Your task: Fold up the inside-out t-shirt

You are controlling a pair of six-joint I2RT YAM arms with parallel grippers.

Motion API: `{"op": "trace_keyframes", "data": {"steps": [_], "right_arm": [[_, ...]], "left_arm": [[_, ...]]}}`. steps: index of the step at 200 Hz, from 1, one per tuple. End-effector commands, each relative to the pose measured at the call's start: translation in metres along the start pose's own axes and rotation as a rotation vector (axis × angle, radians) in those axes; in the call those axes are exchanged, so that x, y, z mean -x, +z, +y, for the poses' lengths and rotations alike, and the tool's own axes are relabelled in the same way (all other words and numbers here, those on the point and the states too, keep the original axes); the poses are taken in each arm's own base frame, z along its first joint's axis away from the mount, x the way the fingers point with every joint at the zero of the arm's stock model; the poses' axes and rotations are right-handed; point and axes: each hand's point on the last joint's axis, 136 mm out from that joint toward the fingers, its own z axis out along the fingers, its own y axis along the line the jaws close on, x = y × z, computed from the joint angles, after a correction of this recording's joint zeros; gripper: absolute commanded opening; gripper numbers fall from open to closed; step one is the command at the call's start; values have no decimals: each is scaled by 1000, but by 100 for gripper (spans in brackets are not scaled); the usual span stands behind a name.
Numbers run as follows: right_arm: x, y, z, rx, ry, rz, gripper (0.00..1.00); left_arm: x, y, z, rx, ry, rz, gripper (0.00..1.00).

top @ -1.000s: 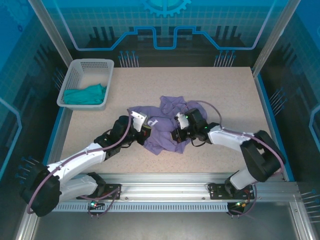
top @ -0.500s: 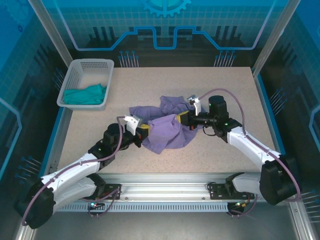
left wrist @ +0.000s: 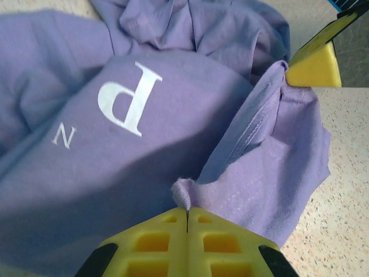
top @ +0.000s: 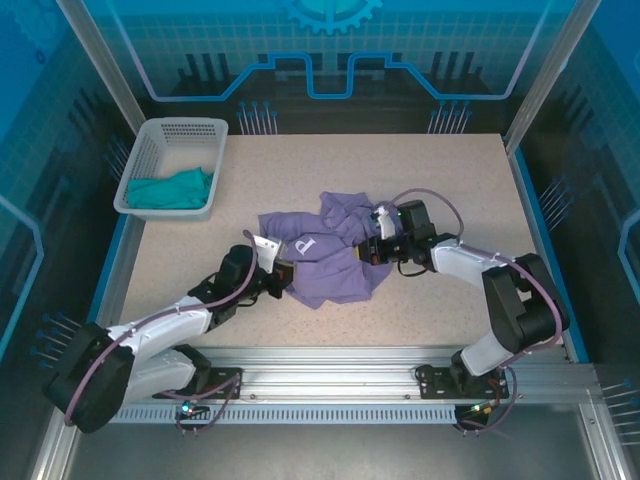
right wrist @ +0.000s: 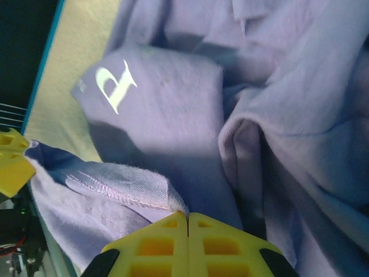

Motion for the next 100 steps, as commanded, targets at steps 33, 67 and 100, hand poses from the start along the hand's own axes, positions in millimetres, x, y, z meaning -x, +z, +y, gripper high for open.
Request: {"op": "trace_keyframes", "data": {"steps": [33,67,100], "right_arm": [[-4,-6,0,-346,-300,84,27],[-8,-16,9,-517,-492,117,37],[-9,-13,13,-623,-634,160,37]], "left_arm": [[-11,6,-9,-67,-59,54,0],[-9,7,-9,-67,-54,52,0],[-8,7,-10,-68,-48,50,0]]}}
